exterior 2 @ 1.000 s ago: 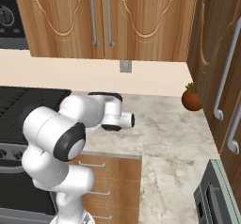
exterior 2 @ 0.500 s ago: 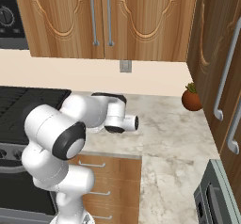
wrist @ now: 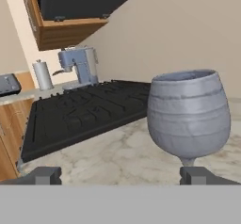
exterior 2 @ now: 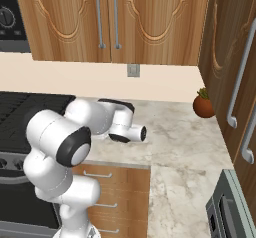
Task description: Retrieve the wine glasses from the counter and place one next to each plate.
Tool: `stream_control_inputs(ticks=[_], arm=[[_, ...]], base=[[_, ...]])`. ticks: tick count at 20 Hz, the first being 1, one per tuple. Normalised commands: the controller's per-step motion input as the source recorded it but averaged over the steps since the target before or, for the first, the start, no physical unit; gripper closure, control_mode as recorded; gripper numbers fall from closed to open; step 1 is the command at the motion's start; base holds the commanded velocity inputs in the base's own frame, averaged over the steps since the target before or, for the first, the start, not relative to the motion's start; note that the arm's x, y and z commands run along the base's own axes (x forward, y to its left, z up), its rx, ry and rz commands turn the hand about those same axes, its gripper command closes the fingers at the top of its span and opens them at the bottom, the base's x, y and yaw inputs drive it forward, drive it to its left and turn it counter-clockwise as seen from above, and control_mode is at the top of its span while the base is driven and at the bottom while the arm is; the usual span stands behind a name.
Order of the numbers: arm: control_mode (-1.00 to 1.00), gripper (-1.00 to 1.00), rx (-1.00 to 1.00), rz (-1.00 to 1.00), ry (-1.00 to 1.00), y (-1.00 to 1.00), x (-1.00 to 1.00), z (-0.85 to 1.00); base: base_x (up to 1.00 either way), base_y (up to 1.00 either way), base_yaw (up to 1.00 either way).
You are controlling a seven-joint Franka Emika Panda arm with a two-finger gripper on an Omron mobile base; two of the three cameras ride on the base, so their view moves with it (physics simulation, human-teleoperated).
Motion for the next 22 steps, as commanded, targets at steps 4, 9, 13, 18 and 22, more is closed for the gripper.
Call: stream_control_inputs(ticks=[4,9,13,18,22], arm=[[-1.0,-1.0,0.0,-0.11,0.0,0.03,0.21,-0.07],[-1.0,-1.0,0.0,-0.07,0.03,0.02,0.08,-0.15],[-1.0,-1.0,0.0,-0.04,0.05,0.05,0.04,-0.11],[-1.0,-1.0,0.0,-0.03,0.0,0.02,0.25,-0.03],[-1.0,-1.0,0.0,-0.02,0.0,0.0,0.31,-0.06]], base=[[0.0,0.0,0.0],[0.0,0.0,0.0],[0.0,0.0,0.0],[0.0,0.0,0.0],[0.0,0.0,0.0]])
